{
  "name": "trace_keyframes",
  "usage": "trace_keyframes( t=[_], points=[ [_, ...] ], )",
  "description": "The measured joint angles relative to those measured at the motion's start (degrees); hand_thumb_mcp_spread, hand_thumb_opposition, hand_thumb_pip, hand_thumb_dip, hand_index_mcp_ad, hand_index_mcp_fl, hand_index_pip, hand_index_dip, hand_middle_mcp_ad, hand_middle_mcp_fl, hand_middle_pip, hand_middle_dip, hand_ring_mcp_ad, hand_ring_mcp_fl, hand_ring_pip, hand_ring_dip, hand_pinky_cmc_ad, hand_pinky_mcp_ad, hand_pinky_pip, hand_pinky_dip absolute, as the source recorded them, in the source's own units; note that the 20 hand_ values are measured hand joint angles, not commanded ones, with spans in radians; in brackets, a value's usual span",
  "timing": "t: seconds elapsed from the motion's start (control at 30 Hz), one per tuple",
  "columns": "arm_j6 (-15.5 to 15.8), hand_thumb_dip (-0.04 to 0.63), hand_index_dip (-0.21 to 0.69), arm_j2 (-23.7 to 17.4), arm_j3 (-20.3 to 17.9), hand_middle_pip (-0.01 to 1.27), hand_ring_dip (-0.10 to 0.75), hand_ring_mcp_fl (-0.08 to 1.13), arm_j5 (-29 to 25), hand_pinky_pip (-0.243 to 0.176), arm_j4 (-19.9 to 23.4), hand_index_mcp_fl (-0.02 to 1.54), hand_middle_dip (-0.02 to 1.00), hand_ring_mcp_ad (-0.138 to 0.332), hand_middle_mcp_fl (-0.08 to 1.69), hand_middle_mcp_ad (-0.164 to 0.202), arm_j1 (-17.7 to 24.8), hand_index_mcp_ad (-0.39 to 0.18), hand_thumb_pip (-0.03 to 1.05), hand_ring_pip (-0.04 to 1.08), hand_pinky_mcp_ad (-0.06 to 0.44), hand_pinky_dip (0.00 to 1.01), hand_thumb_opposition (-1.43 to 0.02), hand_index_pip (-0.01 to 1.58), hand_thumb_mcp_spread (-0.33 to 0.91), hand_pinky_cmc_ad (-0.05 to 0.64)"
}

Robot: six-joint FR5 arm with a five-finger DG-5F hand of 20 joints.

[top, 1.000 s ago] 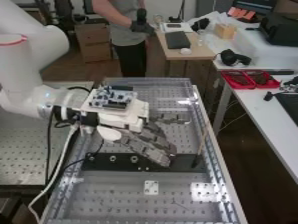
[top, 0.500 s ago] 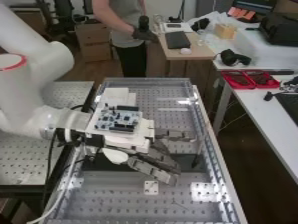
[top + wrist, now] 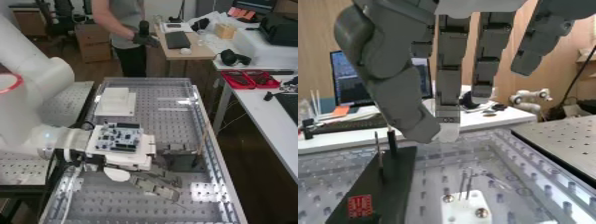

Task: Grab the paper clip and place it in the clear container

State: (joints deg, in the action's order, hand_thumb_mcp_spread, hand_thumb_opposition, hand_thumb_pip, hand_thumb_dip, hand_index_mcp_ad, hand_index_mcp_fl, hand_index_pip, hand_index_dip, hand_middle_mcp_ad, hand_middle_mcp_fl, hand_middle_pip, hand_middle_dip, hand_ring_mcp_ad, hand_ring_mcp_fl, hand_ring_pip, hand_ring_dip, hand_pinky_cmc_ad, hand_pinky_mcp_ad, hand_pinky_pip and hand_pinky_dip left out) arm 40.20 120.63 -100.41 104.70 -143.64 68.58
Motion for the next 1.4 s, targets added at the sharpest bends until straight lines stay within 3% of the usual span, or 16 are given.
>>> trace_keyframes(
  t=[0.23,0.3,0.37,0.5,0.67,1.17,1.4],
  points=[
    [-0.25,0.298,-0.173,1.02,0.27,0.61,0.473,0.41,0.85,0.017,0.91,0.08,0.66,0.031,0.61,-0.096,-0.84,-0.124,0.67,0.11,0.229,0.20,-0.88,0.10,0.62,0.379],
    [-0.42,0.298,-0.173,1.22,0.22,0.68,0.483,0.41,1.03,0.021,1.62,0.09,0.67,0.035,0.65,-0.098,-1.08,-0.131,0.67,0.14,0.227,0.20,-0.88,0.12,0.65,0.384],
    [-0.61,0.298,-0.173,1.53,0.16,0.82,0.483,0.41,1.19,0.023,2.18,0.08,0.69,0.037,0.77,-0.134,-1.37,-0.136,0.67,0.14,0.229,0.19,-0.91,0.12,0.70,0.379],
    [-0.80,0.304,-0.173,1.95,0.15,0.85,0.489,0.42,1.40,0.033,2.98,0.08,0.69,0.037,0.77,-0.136,-1.68,-0.138,0.67,0.14,0.227,0.20,-0.94,0.12,0.70,0.401],
    [-0.74,0.300,-0.173,2.50,0.70,0.86,0.490,0.43,1.97,0.051,3.03,0.10,0.70,0.037,0.76,-0.138,-1.99,-0.138,0.66,0.16,0.229,0.19,-0.94,0.15,0.70,0.414],
    [-0.37,0.300,-0.173,3.21,1.57,0.86,0.497,0.44,2.73,0.051,2.04,0.10,0.72,0.035,0.73,-0.134,-2.34,-0.138,0.66,0.16,0.230,0.20,-0.95,0.17,0.70,0.414],
    [-0.53,0.300,-0.173,3.20,1.49,0.77,0.497,0.43,2.71,0.051,2.10,0.10,0.75,0.035,0.66,-0.138,-2.27,-0.143,0.66,0.16,0.232,0.20,-0.96,0.17,0.68,0.426]
  ],
)
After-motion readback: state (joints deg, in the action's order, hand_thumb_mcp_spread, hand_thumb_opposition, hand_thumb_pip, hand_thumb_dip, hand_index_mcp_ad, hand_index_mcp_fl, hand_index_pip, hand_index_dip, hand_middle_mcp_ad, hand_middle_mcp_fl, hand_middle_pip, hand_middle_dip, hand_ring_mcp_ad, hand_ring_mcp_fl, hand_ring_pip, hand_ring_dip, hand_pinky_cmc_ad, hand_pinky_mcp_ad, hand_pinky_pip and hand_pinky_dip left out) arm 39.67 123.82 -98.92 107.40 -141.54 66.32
